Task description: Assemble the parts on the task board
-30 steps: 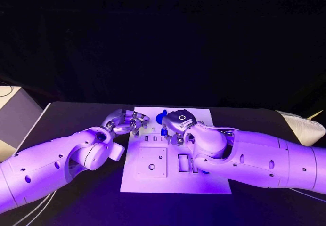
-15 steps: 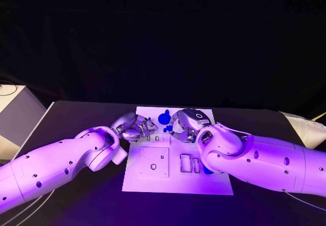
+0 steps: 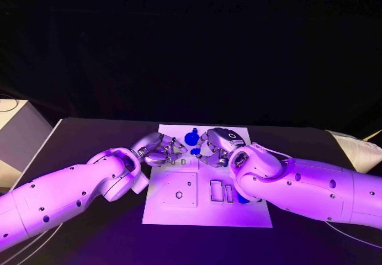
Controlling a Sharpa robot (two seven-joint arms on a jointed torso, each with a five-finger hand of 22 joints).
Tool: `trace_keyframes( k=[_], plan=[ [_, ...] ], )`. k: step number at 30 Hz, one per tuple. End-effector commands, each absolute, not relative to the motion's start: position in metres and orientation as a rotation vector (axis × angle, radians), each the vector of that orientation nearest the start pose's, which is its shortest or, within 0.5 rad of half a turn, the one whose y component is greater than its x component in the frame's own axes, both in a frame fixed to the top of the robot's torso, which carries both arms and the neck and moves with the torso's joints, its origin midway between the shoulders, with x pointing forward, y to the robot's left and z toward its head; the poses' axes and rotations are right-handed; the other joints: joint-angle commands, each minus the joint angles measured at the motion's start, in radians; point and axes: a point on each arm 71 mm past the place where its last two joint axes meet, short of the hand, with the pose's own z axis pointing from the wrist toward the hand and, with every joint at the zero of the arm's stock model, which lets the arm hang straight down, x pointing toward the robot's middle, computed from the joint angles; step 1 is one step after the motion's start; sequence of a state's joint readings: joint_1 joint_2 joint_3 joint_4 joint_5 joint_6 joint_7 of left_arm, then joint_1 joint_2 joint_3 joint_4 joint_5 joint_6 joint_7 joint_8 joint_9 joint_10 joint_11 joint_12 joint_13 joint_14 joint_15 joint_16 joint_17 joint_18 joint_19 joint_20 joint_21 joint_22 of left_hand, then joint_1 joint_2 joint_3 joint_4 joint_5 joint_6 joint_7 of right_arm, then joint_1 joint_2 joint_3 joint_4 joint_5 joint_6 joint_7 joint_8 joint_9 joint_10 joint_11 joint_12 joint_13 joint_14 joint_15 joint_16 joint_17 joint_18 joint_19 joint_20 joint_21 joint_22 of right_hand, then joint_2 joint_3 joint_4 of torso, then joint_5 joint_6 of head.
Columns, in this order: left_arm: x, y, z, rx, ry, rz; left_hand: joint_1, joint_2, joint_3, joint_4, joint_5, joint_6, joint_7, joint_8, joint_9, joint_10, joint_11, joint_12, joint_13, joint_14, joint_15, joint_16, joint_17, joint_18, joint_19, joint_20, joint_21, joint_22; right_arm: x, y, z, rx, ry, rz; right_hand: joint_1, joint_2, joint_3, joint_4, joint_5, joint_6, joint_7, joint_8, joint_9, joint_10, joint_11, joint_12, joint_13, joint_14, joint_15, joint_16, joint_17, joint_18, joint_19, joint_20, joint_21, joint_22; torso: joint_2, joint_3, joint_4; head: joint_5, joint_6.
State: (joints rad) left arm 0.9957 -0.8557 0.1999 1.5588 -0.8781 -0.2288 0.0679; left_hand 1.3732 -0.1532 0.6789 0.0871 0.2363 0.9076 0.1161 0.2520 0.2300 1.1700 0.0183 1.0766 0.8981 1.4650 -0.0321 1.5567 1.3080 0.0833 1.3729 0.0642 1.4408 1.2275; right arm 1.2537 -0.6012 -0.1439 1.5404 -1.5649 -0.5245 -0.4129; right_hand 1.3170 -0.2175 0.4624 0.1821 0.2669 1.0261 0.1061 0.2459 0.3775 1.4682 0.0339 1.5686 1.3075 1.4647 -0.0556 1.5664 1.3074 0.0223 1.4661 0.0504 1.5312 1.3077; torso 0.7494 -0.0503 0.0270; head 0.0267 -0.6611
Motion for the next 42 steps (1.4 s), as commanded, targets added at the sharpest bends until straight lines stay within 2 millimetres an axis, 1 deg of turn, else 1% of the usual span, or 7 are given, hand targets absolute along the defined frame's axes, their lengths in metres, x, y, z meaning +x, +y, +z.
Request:
trace_keyframes(
  k=[1,6,17,24,33,42],
  plan=[
    [0.471,0.194,-0.19,-0.397,1.703,-1.214,-0.012,-0.002,0.009,-0.001,-0.004,-0.009,-0.003,-0.009,-0.001,0.009,-0.002,0.012,0.012,0.098,-0.009,0.006,0.245,-0.013,0.012,-0.001,0.007,0.007,0.47,-0.087,-0.181,-0.147,1.553,0.635,-0.008,-0.003,0.003,0.002,0.005,-0.005,0.0,0.0,0.002,0.103,-0.004,0.002,0.263,0.106,-0.005,0.004,0.263,-0.012,0.089,-0.005,0.002,0.229,0.001,-0.0008,0.0016,-0.003,-0.002],
    [0.469,0.191,-0.191,-0.393,1.722,-1.22,-0.016,-0.001,0.014,-0.001,-0.004,-0.01,-0.004,-0.011,-0.001,0.015,-0.004,0.026,0.027,0.099,-0.011,0.007,0.247,-0.014,0.014,-0.003,0.009,0.011,0.466,-0.082,-0.18,-0.161,1.539,0.648,-0.008,-0.003,0.003,0.002,0.005,-0.005,0.0,0.0,0.002,0.103,-0.004,0.002,0.263,0.106,-0.005,0.004,0.263,-0.012,0.089,-0.005,0.002,0.229,0.001,-0.0001,0.0028,-0.004,-0.004],
    [0.469,0.189,-0.194,-0.392,1.77,-1.21,-0.022,-0.006,0.017,-0.004,-0.005,-0.003,0.003,-0.01,0.002,0.039,0.0,0.065,0.072,0.102,-0.009,0.011,0.255,-0.016,0.021,-0.004,0.014,0.023,0.461,-0.079,-0.178,-0.166,1.514,0.659,-0.01,-0.004,0.003,0.002,0.002,-0.005,0.0,0.001,0.002,0.103,-0.004,0.002,0.263,0.106,-0.005,0.004,0.263,-0.012,0.09,-0.006,0.003,0.23,0.0,0.0004,0.0014,-0.002,-0.009],
    [0.468,0.188,-0.195,-0.389,1.783,-1.208,-0.022,-0.006,0.018,-0.005,-0.005,-0.004,0.004,-0.011,0.001,0.041,0.001,0.07,0.077,0.103,-0.009,0.011,0.257,-0.017,0.022,-0.004,0.015,0.026,0.46,-0.078,-0.178,-0.17,1.513,0.663,-0.009,-0.004,0.003,0.002,0.003,-0.004,0.0,0.001,0.002,0.103,-0.004,0.002,0.263,0.106,-0.005,0.004,0.263,-0.012,0.09,-0.006,0.003,0.23,0.0,0.0005,0.0006,-0.002,-0.01],
    [0.469,0.188,-0.196,-0.384,1.793,-1.196,-0.024,-0.006,0.019,-0.005,-0.005,-0.002,0.006,-0.011,0.002,0.044,0.003,0.075,0.082,0.104,-0.008,0.012,0.258,-0.017,0.023,-0.004,0.016,0.027,0.458,-0.077,-0.177,-0.166,1.5,0.675,-0.009,-0.004,0.003,0.002,0.003,-0.004,0.0,0.001,0.002,0.103,-0.004,0.002,0.263,0.106,-0.005,0.004,0.263,-0.012,0.09,-0.006,0.003,0.23,0.0,0.0001,0.0025,-0.002,-0.012],
    [0.47,0.191,-0.197,-0.395,1.781,-1.18,-0.026,-0.008,0.023,-0.007,-0.004,-0.012,0.009,-0.019,-0.001,0.041,0.006,0.079,0.085,0.104,-0.004,0.012,0.258,-0.018,0.024,-0.001,0.017,0.029,0.454,-0.076,-0.176,-0.165,1.492,0.69,-0.01,-0.004,0.003,0.001,0.003,-0.004,0.0,0.002,0.002,0.103,-0.005,0.002,0.263,0.106,-0.004,0.004,0.263,-0.012,0.09,-0.006,0.003,0.231,0.0,-0.0005,0.0014,0.0,-0.013]
  ],
)
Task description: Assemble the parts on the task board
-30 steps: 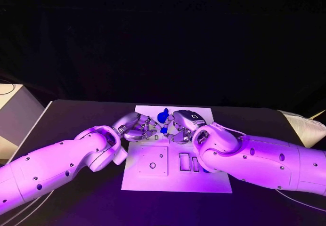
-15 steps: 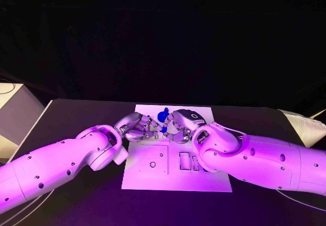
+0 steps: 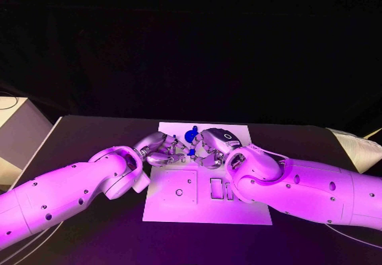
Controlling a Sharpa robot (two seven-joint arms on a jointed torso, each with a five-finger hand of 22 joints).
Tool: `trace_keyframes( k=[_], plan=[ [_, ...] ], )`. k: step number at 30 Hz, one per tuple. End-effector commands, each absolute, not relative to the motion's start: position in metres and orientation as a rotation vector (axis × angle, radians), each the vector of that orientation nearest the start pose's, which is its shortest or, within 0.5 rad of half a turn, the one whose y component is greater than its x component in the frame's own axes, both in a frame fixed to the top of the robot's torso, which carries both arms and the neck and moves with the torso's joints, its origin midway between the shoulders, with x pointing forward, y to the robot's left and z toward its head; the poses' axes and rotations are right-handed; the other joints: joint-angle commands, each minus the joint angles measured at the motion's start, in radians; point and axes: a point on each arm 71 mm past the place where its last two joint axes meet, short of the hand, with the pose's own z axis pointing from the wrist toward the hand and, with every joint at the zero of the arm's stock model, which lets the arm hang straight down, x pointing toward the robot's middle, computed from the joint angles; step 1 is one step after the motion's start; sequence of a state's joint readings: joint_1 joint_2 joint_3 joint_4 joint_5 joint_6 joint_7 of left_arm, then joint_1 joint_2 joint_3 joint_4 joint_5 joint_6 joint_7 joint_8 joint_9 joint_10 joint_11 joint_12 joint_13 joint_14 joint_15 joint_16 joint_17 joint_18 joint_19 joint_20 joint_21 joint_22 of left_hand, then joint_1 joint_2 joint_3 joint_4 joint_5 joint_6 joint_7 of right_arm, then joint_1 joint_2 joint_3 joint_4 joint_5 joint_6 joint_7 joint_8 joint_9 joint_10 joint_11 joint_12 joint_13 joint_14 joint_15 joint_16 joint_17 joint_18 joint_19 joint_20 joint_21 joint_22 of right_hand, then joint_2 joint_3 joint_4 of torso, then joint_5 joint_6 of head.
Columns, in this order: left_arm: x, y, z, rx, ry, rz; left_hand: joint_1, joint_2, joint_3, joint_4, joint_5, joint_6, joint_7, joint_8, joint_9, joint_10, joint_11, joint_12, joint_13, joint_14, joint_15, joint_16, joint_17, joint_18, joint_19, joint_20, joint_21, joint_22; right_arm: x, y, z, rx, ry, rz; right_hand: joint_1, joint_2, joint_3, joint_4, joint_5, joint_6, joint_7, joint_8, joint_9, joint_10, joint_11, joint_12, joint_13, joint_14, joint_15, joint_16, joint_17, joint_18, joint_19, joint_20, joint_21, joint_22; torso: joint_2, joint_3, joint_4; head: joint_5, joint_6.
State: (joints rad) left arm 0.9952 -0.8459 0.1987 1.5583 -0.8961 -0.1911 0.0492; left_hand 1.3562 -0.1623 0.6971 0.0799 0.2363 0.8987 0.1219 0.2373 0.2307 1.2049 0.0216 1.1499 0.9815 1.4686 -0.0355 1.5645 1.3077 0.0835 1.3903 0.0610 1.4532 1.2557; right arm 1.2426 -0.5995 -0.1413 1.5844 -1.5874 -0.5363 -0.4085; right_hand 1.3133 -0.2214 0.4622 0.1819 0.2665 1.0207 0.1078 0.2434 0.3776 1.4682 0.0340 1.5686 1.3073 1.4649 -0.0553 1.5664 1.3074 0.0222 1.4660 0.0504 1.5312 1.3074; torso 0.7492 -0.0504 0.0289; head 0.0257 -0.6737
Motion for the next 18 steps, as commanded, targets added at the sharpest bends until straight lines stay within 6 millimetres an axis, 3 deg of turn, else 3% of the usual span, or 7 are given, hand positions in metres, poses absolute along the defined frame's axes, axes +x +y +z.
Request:
trace_keyframes(
  k=[1,18],
  plan=[
    [0.4706,0.1909,-0.1965,-0.396,1.779,-1.179,-0.009,0.001,0.005,0.001,-0.004,-0.003,0.004,-0.004,-0.002,0.006,0.003,0.006,0.002,0.1,-0.001,0.004,0.258,-0.018,0.006,0.002,0.005,0.001,0.4539,-0.0757,-0.1761,-0.166,1.492,0.692,-0.006,0.0,0.003,0.001,0.003,0.002,-0.002,0.004,0.002,0.103,-0.005,0.002,0.264,0.106,-0.004,0.004,0.263,-0.012,0.09,-0.006,0.003,0.231,0.0,-0.0002,-0.0002,0.002,0.0],
    [0.4706,0.1903,-0.1971,-0.396,1.786,-1.179,-0.01,0.0,0.007,-0.001,-0.004,-0.006,0.004,-0.007,-0.003,0.006,0.003,0.009,0.005,0.1,0.0,0.004,0.258,-0.018,0.007,0.003,0.005,0.002,0.4496,-0.0718,-0.1739,-0.161,1.467,0.712,-0.006,0.0,0.004,0.001,0.007,0.003,-0.002,0.006,0.002,0.103,-0.005,0.002,0.264,0.106,-0.004,0.004,0.263,-0.012,0.09,-0.006,0.004,0.231,0.0,-0.0004,0.0003,0.001,-0.004]
  ],
)
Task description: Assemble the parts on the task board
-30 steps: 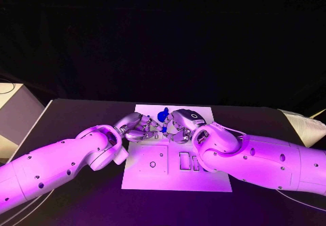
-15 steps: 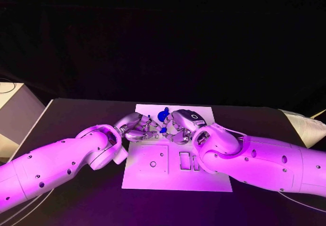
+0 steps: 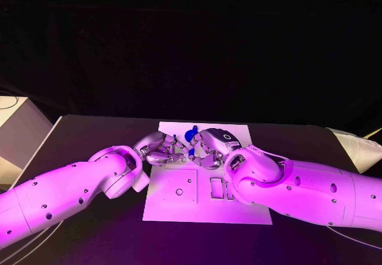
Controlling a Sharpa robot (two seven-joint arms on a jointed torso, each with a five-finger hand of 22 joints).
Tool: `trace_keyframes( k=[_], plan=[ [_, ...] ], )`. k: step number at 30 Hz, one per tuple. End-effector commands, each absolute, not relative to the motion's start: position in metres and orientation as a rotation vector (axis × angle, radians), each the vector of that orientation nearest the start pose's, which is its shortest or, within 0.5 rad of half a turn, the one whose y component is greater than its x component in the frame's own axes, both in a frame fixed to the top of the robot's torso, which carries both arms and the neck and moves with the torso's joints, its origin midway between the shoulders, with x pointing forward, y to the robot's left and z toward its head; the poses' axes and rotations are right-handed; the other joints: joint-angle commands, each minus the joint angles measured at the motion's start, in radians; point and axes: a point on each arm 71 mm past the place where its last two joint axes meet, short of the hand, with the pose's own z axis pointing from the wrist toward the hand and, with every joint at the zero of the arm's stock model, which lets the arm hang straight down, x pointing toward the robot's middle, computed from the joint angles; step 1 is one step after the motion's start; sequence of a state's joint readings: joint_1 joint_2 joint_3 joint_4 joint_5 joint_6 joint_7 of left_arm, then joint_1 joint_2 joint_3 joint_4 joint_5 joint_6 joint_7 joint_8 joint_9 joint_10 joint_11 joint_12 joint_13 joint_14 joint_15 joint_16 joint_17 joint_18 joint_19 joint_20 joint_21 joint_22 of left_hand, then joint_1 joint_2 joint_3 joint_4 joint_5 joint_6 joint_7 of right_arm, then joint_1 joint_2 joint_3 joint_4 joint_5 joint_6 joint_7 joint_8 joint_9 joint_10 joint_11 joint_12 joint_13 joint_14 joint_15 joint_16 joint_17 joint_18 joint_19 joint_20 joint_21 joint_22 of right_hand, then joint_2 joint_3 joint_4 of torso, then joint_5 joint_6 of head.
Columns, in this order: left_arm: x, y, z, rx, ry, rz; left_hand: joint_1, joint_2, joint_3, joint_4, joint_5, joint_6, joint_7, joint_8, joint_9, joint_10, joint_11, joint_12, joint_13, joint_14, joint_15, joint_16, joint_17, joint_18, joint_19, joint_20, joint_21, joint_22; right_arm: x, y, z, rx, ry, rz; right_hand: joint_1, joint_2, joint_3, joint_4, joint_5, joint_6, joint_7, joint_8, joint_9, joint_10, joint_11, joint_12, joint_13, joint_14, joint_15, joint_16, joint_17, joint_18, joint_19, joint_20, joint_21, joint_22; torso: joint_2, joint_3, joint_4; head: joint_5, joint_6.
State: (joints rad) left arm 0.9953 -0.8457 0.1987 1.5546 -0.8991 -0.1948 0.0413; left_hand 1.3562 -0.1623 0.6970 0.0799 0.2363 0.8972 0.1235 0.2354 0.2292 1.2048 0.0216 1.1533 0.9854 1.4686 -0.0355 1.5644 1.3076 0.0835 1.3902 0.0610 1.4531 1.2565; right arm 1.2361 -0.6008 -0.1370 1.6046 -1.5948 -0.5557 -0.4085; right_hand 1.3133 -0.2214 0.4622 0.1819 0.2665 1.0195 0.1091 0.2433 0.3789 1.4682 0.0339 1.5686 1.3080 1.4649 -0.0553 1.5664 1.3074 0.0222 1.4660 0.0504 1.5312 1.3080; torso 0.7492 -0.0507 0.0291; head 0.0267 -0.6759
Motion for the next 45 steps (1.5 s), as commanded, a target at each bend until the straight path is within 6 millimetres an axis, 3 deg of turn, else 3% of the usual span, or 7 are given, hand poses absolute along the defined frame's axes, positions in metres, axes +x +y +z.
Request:
trace_keyframes(
  k=[1,24,35,39,44,45],
  plan=[
    [0.471,0.19,-0.197,-0.396,1.787,-1.179,-0.01,0.0,0.007,-0.002,-0.005,-0.003,0.002,-0.005,-0.001,0.005,0.003,0.006,0.001,0.1,0.0,0.004,0.259,-0.018,0.007,0.003,0.005,0.001,0.45,-0.072,-0.174,-0.161,1.466,0.712,-0.006,0.0,0.004,0.001,0.007,0.004,-0.004,0.006,0.001,0.103,-0.005,0.002,0.263,0.106,-0.004,0.004,0.263,-0.012,0.09,-0.006,0.004,0.231,0.0,-0.0002,0.0,0.0,-0.001],
    [0.472,0.196,-0.197,-0.416,1.766,-1.166,-0.013,-0.003,0.008,-0.003,-0.006,0.004,0.004,-0.002,0.0,0.003,0.005,0.008,0.002,0.099,0.001,0.003,0.256,-0.019,0.008,0.004,0.007,0.004,0.454,-0.074,-0.178,-0.186,1.506,0.671,-0.005,-0.002,0.005,-0.001,0.007,0.006,-0.004,0.008,0.001,0.103,-0.006,0.002,0.263,0.106,-0.003,0.004,0.263,-0.013,0.091,-0.005,0.005,0.232,-0.002,-0.0007,-0.0032,-0.003,0.001],
    [0.474,0.211,-0.196,-0.486,1.742,-1.157,-0.018,-0.008,0.005,-0.003,-0.007,0.008,0.007,-0.002,0.001,-0.001,0.012,0.009,0.001,0.094,0.006,-0.002,0.245,-0.018,0.005,0.007,0.005,0.0,0.465,-0.075,-0.181,-0.143,1.457,0.685,-0.005,-0.002,0.005,-0.002,0.005,0.006,-0.004,0.008,0.001,0.103,-0.006,0.002,0.263,0.106,-0.003,0.004,0.263,-0.012,0.09,-0.005,0.004,0.231,-0.001,-0.0031,0.0018,-0.008,0.005],
    [0.474,0.216,-0.196,-0.542,1.721,-1.172,-0.025,-0.013,0.002,-0.001,-0.007,0.011,0.009,-0.002,0.001,-0.007,0.016,0.005,-0.004,0.09,0.01,-0.006,0.236,-0.016,-0.001,0.01,0.002,-0.01,0.467,-0.073,-0.186,-0.118,1.434,0.7,-0.004,0.0,0.006,-0.003,0.007,0.007,-0.005,0.009,0.002,0.103,-0.006,0.002,0.263,0.106,-0.003,0.004,0.263,-0.012,0.09,-0.005,0.004,0.231,0.0,-0.0017,0.0015,-0.006,0.004],
    [0.476,0.223,-0.195,-0.666,1.668,-1.206,-0.036,-0.022,-0.004,0.003,-0.007,0.011,0.014,-0.005,0.0,-0.051,0.026,-0.031,-0.052,0.068,0.019,-0.028,0.193,-0.004,-0.039,0.019,-0.023,-0.07,0.469,-0.07,-0.196,-0.098,1.423,0.705,-0.002,0.001,0.009,-0.004,0.01,0.007,-0.005,0.01,0.002,0.103,-0.007,0.002,0.263,0.106,-0.003,0.004,0.263,-0.012,0.09,-0.005,0.003,0.23,0.0,-0.0016,0.0014,-0.005,0.004],
    [0.477,0.225,-0.194,-0.699,1.653,-1.214,-0.037,-0.023,-0.004,0.003,-0.007,0.014,0.015,-0.003,0.001,-0.093,0.029,-0.071,-0.101,0.056,0.022,-0.041,0.169,0.004,-0.062,0.023,-0.039,-0.105,0.47,-0.07,-0.199,-0.095,1.424,0.704,-0.002,0.001,0.009,-0.004,0.01,0.007,-0.005,0.01,0.002,0.103,-0.007,0.002,0.263,0.106,-0.003,0.004,0.263,-0.012,0.09,-0.005,0.003,0.23,0.0,-0.0019,0.0016,-0.004,0.003]
  ],
)
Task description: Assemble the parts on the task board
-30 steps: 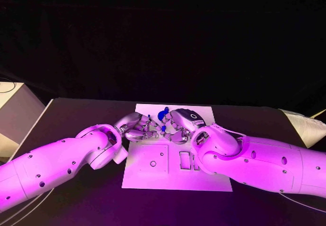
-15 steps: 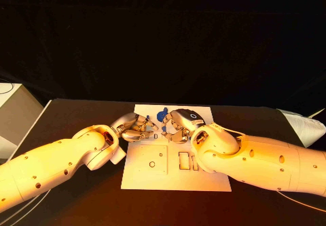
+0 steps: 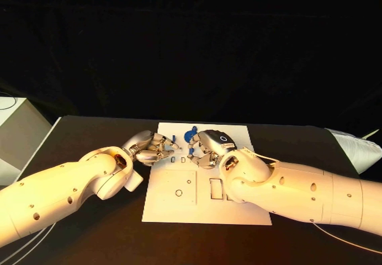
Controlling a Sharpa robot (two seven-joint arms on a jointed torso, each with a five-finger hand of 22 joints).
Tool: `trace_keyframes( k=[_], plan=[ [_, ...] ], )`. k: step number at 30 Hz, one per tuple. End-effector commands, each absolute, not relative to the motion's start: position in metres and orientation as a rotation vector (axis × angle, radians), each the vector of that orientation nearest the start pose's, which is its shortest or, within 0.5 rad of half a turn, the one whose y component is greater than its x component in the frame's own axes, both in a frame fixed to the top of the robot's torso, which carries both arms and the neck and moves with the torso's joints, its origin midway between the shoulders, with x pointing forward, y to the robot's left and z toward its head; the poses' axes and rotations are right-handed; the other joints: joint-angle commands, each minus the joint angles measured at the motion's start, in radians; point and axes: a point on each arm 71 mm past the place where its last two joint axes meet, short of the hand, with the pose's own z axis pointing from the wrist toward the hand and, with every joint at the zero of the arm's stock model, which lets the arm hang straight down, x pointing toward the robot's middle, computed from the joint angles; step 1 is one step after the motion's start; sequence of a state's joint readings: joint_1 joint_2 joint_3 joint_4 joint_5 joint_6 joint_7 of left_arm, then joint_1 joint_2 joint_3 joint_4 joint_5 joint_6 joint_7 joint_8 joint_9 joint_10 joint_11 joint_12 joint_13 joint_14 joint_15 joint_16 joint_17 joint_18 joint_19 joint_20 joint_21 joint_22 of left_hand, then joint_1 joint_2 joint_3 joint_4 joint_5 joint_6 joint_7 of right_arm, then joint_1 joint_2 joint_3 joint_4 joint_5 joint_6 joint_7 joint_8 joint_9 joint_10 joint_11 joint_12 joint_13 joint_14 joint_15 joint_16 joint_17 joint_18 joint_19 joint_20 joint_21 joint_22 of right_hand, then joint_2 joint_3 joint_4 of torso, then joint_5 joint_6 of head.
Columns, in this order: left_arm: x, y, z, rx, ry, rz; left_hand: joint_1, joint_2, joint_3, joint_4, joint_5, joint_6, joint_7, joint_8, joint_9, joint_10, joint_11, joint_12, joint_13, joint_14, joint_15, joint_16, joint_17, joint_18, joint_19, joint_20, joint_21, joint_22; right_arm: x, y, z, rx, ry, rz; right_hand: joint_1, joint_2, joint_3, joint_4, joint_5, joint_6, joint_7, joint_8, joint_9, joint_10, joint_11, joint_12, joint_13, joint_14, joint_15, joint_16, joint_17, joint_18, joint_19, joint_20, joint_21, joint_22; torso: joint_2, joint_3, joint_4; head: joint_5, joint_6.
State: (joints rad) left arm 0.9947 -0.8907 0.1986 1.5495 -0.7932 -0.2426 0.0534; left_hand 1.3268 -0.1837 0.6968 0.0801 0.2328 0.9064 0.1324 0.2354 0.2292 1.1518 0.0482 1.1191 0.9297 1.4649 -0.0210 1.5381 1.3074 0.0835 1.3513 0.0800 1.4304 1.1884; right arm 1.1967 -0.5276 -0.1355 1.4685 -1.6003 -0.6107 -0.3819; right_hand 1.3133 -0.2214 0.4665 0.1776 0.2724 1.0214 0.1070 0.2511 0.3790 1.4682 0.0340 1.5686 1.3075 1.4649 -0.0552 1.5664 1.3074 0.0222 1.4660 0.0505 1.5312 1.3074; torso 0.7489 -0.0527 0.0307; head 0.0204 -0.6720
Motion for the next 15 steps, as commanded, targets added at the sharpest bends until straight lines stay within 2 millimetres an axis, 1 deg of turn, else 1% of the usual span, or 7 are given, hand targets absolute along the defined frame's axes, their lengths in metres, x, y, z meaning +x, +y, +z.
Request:
trace_keyframes(
  k=[1,3,5,6,7,8,15],
  plan=[
    [0.477,0.227,-0.194,-0.731,1.637,-1.222,-0.008,-0.003,-0.004,0.002,-0.003,0.007,0.007,-0.002,0.002,-0.056,0.004,-0.051,-0.064,0.055,0.009,-0.019,0.162,0.006,-0.03,0.006,-0.022,-0.047,0.471,-0.069,-0.201,-0.093,1.426,0.703,-0.002,0.001,0.004,0.0,0.004,0.005,-0.003,0.002,0.002,0.103,-0.007,0.002,0.263,0.106,-0.003,0.004,0.263,-0.012,0.09,-0.005,0.003,0.231,0.001,0.0003,-0.0008,0.004,-0.001],
    [0.478,0.231,-0.194,-0.782,1.609,-1.233,-0.008,-0.005,-0.004,0.002,-0.003,0.007,0.008,-0.001,0.002,-0.085,0.006,-0.08,-0.101,0.052,0.011,-0.022,0.157,0.007,-0.035,0.008,-0.026,-0.054,0.471,-0.068,-0.205,-0.09,1.432,0.699,-0.001,0.001,0.005,-0.001,0.005,0.005,-0.003,0.002,0.002,0.103,-0.007,0.002,0.263,0.106,-0.003,0.004,0.263,-0.012,0.09,-0.005,0.002,0.23,0.001,0.0006,-0.0002,0.005,-0.003],
    [0.479,0.234,-0.194,-0.83,1.582,-1.242,-0.008,-0.008,-0.002,0.002,-0.003,0.004,0.01,0.001,0.002,-0.153,0.01,-0.158,-0.197,0.032,0.016,-0.043,0.122,0.018,-0.069,0.012,-0.051,-0.107,0.472,-0.067,-0.209,-0.09,1.441,0.696,-0.001,0.001,0.005,-0.001,0.005,0.005,-0.003,0.002,0.002,0.103,-0.007,0.002,0.263,0.106,-0.003,0.004,0.263,-0.012,0.09,-0.005,0.002,0.23,0.002,0.0009,0.0009,0.005,-0.005],
    [0.479,0.236,-0.193,-0.857,1.566,-1.247,-0.009,-0.009,-0.002,0.002,-0.003,0.003,0.012,0.002,0.002,-0.162,0.011,-0.171,-0.21,0.022,0.016,-0.053,0.104,0.022,-0.082,0.014,-0.062,-0.129,0.472,-0.067,-0.211,-0.09,1.446,0.694,-0.001,0.0,0.004,-0.002,0.006,0.004,-0.002,0.002,0.002,0.103,-0.007,0.002,0.263,0.106,-0.003,0.004,0.263,-0.011,0.089,-0.005,0.002,0.23,0.002,0.0013,0.0011,0.005,-0.006],
    [0.48,0.237,-0.193,-0.875,1.555,-1.25,-0.009,-0.012,-0.001,0.002,-0.003,0.0,0.014,0.005,0.003,-0.17,0.014,-0.184,-0.223,-0.003,0.019,-0.079,0.063,0.032,-0.115,0.016,-0.09,-0.183,0.472,-0.067,-0.213,-0.089,1.45,0.693,-0.001,0.0,0.004,-0.002,0.006,0.004,-0.002,0.002,0.002,0.103,-0.007,0.002,0.263,0.106,-0.003,0.004,0.263,-0.011,0.089,-0.005,0.002,0.23,0.001,0.0015,0.0005,0.005,-0.007],
    [0.48,0.24,-0.193,-0.905,1.535,-1.254,-0.008,-0.013,-0.001,0.002,-0.003,-0.001,0.016,0.006,0.003,-0.175,0.015,-0.191,-0.231,-0.011,0.02,-0.088,0.05,0.035,-0.125,0.017,-0.1,-0.2,0.472,-0.066,-0.216,-0.088,1.455,0.691,-0.001,0.0,0.004,-0.002,0.006,0.004,-0.002,0.002,0.002,0.103,-0.007,0.002,0.263,0.106,-0.003,0.004,0.263,-0.011,0.089,-0.005,0.002,0.23,0.001,0.0014,0.0001,0.006,-0.008],
    [0.48,0.245,-0.193,-0.957,1.502,-1.261,-0.008,-0.013,0.0,0.001,-0.003,-0.002,0.016,0.007,0.004,-0.176,0.016,-0.194,-0.234,-0.013,0.021,-0.09,0.047,0.036,-0.126,0.018,-0.102,-0.202,0.473,-0.064,-0.221,-0.09,1.467,0.681,-0.001,-0.002,0.004,-0.003,0.006,0.003,-0.002,0.002,0.001,0.103,-0.007,0.002,0.263,0.106,-0.003,0.004,0.263,-0.011,0.089,-0.005,0.001,0.229,0.0,0.002,-0.0016,0.007,-0.011]
  ],
)
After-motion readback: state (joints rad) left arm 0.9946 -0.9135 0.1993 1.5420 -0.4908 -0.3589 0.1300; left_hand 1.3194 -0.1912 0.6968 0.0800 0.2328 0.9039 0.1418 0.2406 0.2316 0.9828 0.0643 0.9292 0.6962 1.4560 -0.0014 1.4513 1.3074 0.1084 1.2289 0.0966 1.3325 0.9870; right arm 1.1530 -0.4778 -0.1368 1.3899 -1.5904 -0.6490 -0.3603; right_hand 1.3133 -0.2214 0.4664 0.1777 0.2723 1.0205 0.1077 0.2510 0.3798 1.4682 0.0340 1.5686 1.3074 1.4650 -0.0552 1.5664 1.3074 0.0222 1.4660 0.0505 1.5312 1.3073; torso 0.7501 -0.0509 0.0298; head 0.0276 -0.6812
